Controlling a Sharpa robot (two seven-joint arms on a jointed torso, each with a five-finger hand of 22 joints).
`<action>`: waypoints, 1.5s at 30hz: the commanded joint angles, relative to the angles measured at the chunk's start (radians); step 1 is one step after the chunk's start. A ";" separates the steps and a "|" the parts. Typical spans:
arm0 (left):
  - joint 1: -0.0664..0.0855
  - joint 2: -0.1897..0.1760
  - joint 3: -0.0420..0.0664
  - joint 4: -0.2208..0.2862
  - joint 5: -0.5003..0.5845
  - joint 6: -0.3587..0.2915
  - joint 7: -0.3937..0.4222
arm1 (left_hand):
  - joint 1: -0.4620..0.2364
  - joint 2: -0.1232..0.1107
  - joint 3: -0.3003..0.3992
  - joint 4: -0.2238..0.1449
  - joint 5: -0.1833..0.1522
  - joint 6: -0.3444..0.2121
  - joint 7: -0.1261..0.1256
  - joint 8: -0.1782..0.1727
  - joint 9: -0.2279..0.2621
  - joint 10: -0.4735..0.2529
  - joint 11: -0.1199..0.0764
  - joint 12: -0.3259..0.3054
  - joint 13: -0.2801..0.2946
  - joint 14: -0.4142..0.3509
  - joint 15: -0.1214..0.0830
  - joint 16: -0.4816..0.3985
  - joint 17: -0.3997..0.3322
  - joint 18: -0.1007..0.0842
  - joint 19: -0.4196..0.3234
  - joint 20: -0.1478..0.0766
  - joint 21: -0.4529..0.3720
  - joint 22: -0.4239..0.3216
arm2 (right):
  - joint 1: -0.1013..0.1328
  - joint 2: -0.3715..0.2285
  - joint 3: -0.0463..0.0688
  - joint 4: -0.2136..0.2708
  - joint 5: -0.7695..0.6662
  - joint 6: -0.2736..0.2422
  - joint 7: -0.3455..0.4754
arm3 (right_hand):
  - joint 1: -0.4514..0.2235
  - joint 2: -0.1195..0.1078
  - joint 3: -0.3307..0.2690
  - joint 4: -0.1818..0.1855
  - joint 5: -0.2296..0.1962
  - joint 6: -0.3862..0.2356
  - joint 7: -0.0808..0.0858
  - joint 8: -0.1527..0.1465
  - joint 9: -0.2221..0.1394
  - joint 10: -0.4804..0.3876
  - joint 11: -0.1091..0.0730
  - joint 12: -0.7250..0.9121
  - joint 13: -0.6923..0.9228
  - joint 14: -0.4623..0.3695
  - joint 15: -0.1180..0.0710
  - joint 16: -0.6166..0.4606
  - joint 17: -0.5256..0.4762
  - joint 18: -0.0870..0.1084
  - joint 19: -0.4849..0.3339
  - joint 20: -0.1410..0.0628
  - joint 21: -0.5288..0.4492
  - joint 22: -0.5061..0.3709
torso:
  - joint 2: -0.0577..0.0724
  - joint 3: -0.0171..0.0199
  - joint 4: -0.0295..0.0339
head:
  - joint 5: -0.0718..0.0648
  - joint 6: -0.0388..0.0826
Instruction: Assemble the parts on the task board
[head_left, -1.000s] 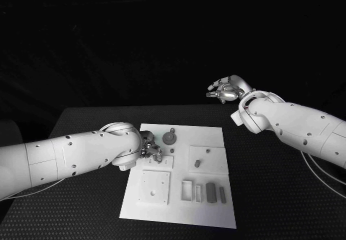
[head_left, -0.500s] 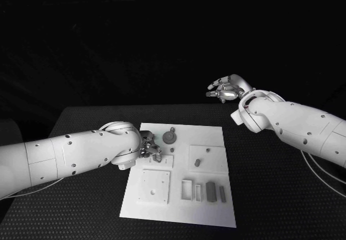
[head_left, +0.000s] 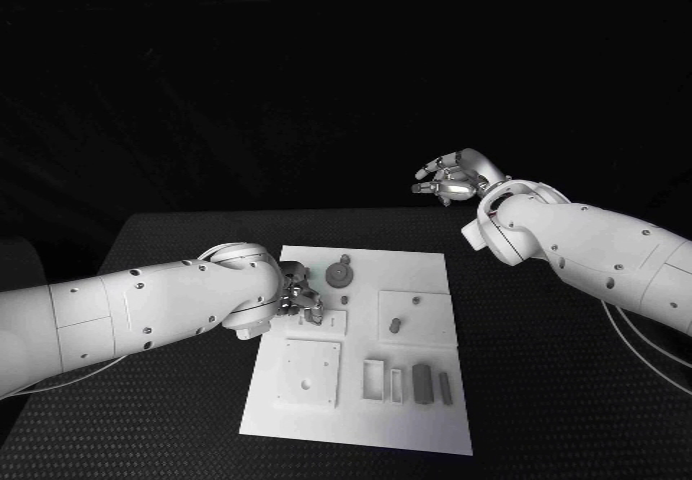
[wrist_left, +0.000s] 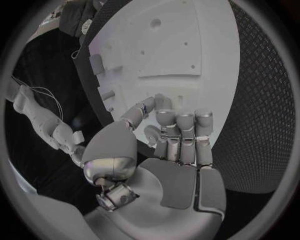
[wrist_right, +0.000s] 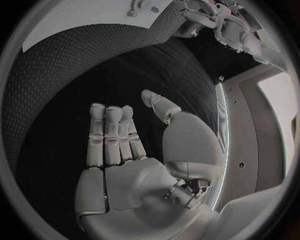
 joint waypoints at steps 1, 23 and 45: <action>-0.001 0.003 0.000 0.000 -0.004 0.025 0.000 | -0.001 0.013 0.054 0.035 0.007 0.113 -0.077 0.001 0.218 0.058 -0.065 -0.003 0.002 0.075 -0.098 0.007 -0.001 0.013 0.007 -0.139 0.007 0.009 | 0.001 0.001 0.000 0.001 -0.010 0.012 0.004 | 0.008 0.004 0.001 -0.007 0.005 0.000 0.006 0.001 0.000 -0.007 -0.001 0.005 -0.001 -0.008 0.000 0.004 -0.001 0.029 -0.001 0.006 -0.006 0.002 | 0.000 0.0006 -0.0004 | 0.000 -0.001; -0.011 0.022 0.000 -0.007 -0.024 0.026 0.007 | -0.043 0.037 0.051 0.054 -0.010 0.137 -0.085 0.002 0.243 0.059 -0.072 -0.003 0.005 0.075 -0.098 0.016 -0.009 0.012 0.008 -0.138 0.008 0.009 | 0.001 0.002 0.000 0.001 -0.011 0.015 0.003 | 0.009 0.005 0.003 -0.009 0.005 0.000 0.006 0.001 0.000 -0.009 -0.001 0.007 -0.004 -0.009 0.000 0.005 -0.003 0.029 -0.001 0.006 -0.007 0.003 | 0.000 0.0006 -0.0004 | 0.000 -0.002; -0.017 0.029 0.000 -0.009 -0.052 0.018 -0.001 | -0.057 -0.027 0.043 0.152 -0.258 0.137 -0.081 -0.024 0.282 0.056 -0.067 -0.007 0.014 0.066 -0.104 0.020 -0.028 0.017 0.005 -0.140 0.007 0.008 | 0.001 0.001 0.000 0.002 -0.013 0.020 0.003 | 0.008 0.004 0.003 -0.010 0.006 0.000 0.007 0.001 0.000 -0.010 -0.001 0.008 -0.007 -0.011 0.001 0.006 -0.005 0.029 -0.001 0.007 -0.008 0.004 | 0.000 0.0002 -0.0008 | -0.006 -0.002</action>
